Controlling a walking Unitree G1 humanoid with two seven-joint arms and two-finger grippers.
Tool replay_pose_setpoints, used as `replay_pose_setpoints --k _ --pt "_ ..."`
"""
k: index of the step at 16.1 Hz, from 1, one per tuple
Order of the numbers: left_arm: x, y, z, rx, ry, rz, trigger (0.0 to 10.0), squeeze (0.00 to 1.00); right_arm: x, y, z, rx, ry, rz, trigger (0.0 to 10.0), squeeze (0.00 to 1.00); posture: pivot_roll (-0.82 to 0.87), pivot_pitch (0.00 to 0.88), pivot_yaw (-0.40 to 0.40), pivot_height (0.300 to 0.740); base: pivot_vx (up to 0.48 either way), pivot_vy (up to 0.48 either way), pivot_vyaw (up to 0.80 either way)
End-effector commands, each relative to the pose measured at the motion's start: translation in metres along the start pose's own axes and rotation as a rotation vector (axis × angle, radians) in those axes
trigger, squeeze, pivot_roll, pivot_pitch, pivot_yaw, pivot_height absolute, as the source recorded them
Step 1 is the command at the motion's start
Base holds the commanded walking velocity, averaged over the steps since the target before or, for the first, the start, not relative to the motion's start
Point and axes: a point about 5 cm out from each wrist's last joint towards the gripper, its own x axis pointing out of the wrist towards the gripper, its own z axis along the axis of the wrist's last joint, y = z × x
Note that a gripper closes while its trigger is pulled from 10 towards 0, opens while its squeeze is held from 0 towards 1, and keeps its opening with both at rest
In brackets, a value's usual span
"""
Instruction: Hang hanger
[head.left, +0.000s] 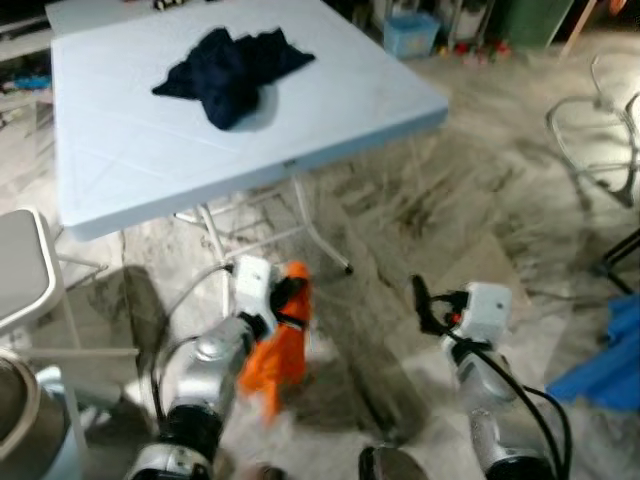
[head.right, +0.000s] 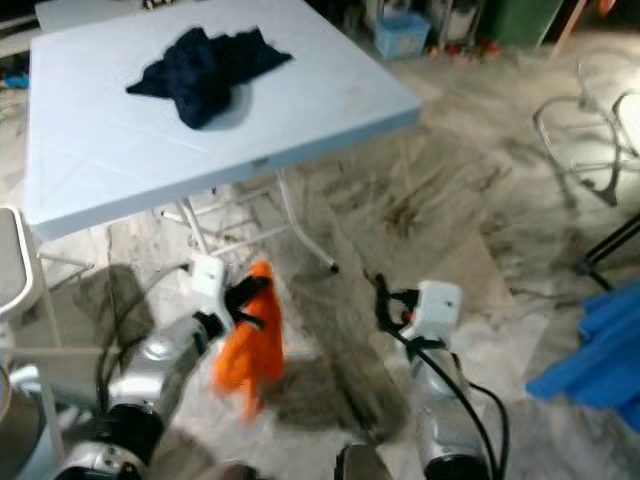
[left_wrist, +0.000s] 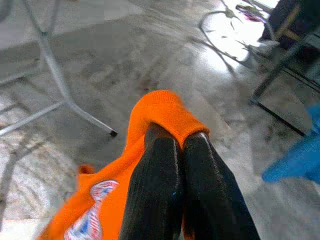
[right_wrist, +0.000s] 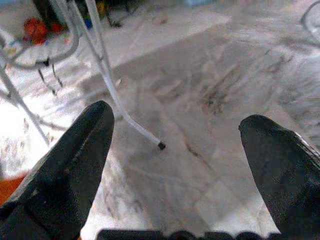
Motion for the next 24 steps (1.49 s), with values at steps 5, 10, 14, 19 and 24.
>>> replay_pose_setpoints --k 5,10,14,19,24 --pt "-0.003 0.005 0.007 0.024 -0.046 -0.023 10.0 0.0 -0.001 0.005 0.0 0.009 -0.002 0.008 10.0 0.0 -0.27 0.164 0.029 0.74 0.0 0.079 0.0" --pt "-0.005 -0.001 0.005 -0.018 -0.071 -0.074 10.0 0.0 0.0 0.006 0.001 0.01 0.0 0.008 10.0 0.0 -0.28 0.159 0.027 0.74 0.0 0.0 -0.16" --pt "-0.005 -0.001 0.007 -0.03 -0.085 -0.087 10.0 0.0 0.001 0.008 0.001 0.007 0.003 0.016 10.0 0.0 -0.27 0.165 0.023 0.74 0.323 0.0 -0.8" --pt "-0.007 -0.004 0.001 -0.037 -0.07 -0.096 10.0 0.0 -0.002 0.008 -0.001 0.006 0.007 0.015 10.0 0.0 -0.28 0.167 0.024 0.74 0.351 0.0 -0.53" --pt "-0.004 -0.005 0.001 -0.035 -0.064 -0.101 10.0 0.0 -0.002 0.007 -0.003 0.006 0.016 0.011 10.0 0.0 -0.28 0.163 0.027 0.74 0.326 0.0 -0.09"
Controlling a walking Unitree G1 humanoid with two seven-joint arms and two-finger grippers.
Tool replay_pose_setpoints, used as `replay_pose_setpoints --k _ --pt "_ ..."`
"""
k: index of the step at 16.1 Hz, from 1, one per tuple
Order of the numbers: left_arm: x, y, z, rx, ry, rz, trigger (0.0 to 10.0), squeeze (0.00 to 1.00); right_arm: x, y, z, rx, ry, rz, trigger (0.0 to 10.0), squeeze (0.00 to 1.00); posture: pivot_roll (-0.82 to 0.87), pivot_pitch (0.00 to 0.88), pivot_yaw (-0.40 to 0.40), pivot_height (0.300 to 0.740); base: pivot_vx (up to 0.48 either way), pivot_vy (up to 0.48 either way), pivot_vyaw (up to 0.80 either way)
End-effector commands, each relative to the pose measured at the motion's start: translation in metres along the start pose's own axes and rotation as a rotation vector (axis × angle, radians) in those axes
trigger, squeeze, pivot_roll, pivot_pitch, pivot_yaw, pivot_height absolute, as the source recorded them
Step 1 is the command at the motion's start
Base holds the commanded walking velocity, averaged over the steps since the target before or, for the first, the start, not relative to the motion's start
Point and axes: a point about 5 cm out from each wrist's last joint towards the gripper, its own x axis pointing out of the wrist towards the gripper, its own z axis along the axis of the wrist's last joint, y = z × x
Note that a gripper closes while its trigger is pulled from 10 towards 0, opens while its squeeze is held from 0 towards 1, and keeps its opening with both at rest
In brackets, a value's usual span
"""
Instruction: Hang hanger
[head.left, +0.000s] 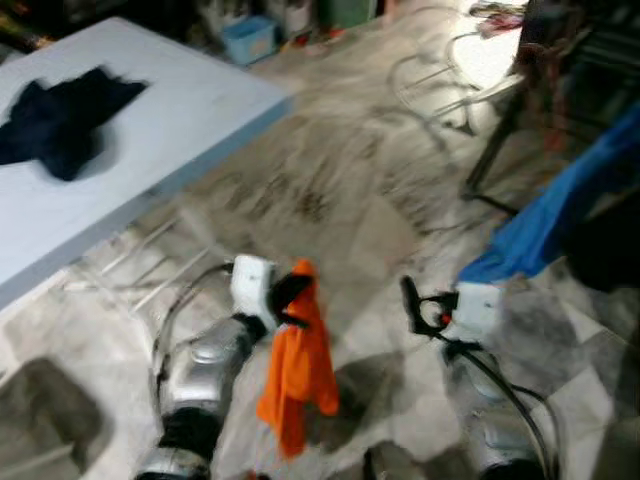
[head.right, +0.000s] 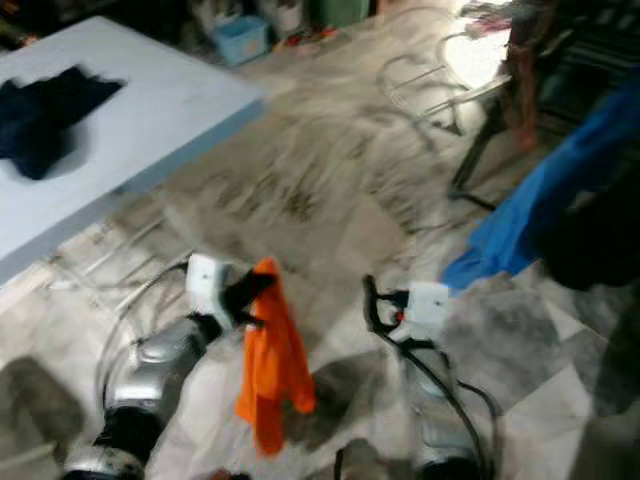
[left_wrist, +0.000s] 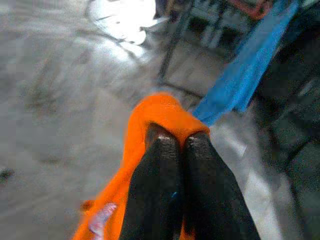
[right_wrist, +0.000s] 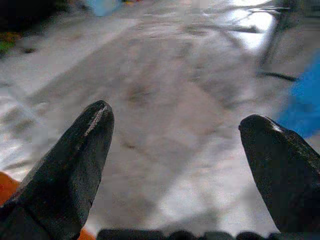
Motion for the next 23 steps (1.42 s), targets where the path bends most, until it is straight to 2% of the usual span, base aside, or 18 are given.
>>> replay_pose_setpoints --k 1,12,15,17,23 --pt "-0.006 0.008 0.0 0.018 0.01 0.016 10.0 0.0 -0.001 0.004 -0.002 0.014 0.006 0.002 10.0 0.0 -0.28 0.162 0.028 0.74 0.319 0.0 -0.44" --pt "-0.005 0.006 -0.004 0.028 0.034 0.002 10.0 0.0 0.0 0.006 -0.002 0.015 0.003 -0.002 10.0 0.0 -0.28 0.156 0.031 0.74 0.027 0.423 -0.04" --pt "-0.006 0.006 -0.005 0.033 0.036 0.002 10.0 0.0 0.001 0.007 -0.002 0.017 0.005 -0.002 10.0 0.0 -0.28 0.154 0.032 0.74 0.0 0.0 0.0" --pt "-0.005 0.005 -0.005 0.027 0.034 -0.002 10.0 0.0 0.001 0.008 -0.002 0.015 0.006 -0.004 10.0 0.0 -0.28 0.151 0.034 0.74 0.0 0.0 -0.8" --pt "-0.005 -0.002 -0.001 0.0 -0.011 -0.067 10.0 0.0 0.002 0.008 -0.002 0.015 0.005 -0.005 10.0 0.0 -0.28 0.162 0.033 0.74 0.042 0.0 -0.07"
